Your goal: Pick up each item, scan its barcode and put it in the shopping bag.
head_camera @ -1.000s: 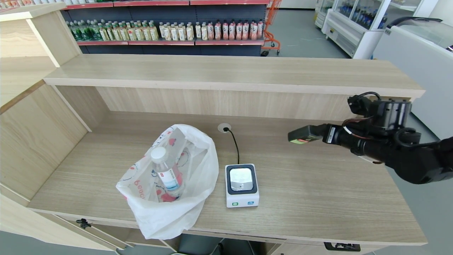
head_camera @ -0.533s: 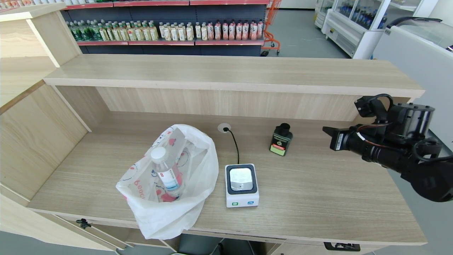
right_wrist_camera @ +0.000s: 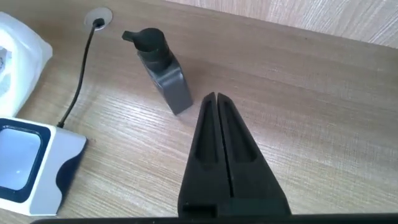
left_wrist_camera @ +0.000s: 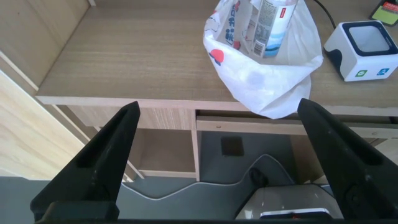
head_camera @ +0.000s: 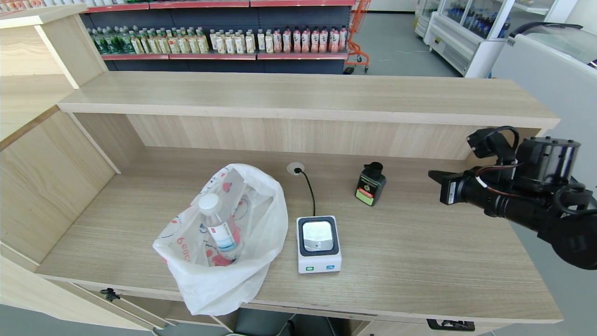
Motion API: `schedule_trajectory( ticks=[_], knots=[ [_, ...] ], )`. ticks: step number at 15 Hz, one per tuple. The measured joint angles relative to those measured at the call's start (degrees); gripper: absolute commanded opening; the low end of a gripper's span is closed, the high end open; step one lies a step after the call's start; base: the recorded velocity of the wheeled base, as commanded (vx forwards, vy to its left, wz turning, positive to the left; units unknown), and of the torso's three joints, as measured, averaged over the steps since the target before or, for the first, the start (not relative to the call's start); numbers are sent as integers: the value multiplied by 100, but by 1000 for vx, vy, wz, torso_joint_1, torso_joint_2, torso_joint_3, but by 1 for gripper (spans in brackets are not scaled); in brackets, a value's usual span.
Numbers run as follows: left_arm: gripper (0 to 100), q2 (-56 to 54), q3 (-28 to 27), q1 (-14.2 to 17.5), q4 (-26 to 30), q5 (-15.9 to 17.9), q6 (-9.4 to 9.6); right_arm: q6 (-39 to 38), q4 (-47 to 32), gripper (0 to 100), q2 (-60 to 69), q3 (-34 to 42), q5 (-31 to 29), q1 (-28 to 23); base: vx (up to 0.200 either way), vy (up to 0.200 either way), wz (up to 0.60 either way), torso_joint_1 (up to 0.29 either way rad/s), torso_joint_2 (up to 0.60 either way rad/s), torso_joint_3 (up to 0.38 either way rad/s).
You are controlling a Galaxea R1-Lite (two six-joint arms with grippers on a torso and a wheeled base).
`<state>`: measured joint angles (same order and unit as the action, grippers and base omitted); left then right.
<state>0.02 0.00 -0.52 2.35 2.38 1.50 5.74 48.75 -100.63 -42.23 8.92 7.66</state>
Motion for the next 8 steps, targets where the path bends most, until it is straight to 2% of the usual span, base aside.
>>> schedule_trajectory(
  ticks=[4, 8],
  knots=[
    [100, 0, 0, 0, 0, 0, 0, 304, 51, 100, -132, 4, 2, -50, 0, 0, 0, 0, 0, 0],
    [100, 0, 0, 0, 2, 0, 0, 769, 451, 100, -645, -83, 5, -35, 0, 0, 0, 0, 0, 0]
  ],
)
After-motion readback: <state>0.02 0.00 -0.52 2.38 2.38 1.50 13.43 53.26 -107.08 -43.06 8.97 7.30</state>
